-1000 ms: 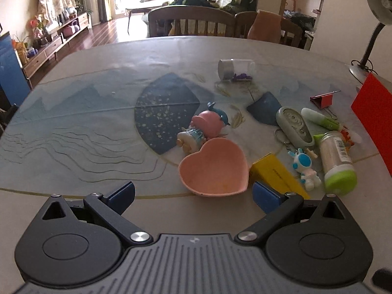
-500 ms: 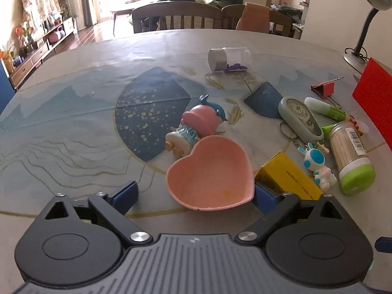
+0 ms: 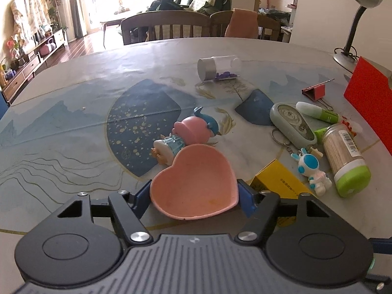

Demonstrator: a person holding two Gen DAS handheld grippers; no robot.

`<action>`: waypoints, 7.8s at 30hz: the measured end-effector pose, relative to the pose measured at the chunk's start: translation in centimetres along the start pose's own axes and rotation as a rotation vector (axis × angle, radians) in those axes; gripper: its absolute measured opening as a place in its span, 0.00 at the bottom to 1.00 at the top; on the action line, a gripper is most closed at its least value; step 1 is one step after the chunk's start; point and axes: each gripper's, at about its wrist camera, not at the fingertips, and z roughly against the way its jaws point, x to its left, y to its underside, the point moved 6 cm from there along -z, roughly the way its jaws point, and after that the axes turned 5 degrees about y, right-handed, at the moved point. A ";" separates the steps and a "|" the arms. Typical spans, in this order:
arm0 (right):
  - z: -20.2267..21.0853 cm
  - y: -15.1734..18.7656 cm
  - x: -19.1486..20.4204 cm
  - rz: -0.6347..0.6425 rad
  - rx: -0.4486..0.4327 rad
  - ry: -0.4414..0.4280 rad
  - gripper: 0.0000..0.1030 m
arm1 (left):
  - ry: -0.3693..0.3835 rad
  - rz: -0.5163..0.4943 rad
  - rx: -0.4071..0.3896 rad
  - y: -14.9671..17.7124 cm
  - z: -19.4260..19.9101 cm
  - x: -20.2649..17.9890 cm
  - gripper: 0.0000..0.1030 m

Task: Organize rigid objects
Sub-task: 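Close the right gripper on the teal sharpener while the left grips the pink heart dish, then carry the sharpener and heart dish with both grippers over the cardboard box, then open both grippers to drop the dish and sharpener into the box, then move both grippers back over the table toward the remaining items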

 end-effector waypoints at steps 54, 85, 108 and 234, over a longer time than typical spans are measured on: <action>9.8 -5.1 -31.0 -0.219 -0.253 0.078 0.29 | 0.206 -0.053 -0.027 -12.1 5.8 -26.9 0.69; -0.7 -3.4 -42.7 -0.177 0.040 0.104 0.28 | 0.229 -0.250 0.262 -18.3 -13.2 -44.6 0.69; -2.5 -1.6 -42.1 -0.174 0.183 0.081 0.34 | 0.217 -0.279 0.482 -15.1 -17.8 -44.8 0.70; -2.4 -9.3 2.6 0.097 -0.071 -0.060 0.71 | 0.092 0.004 -0.021 -5.5 -1.7 2.7 1.00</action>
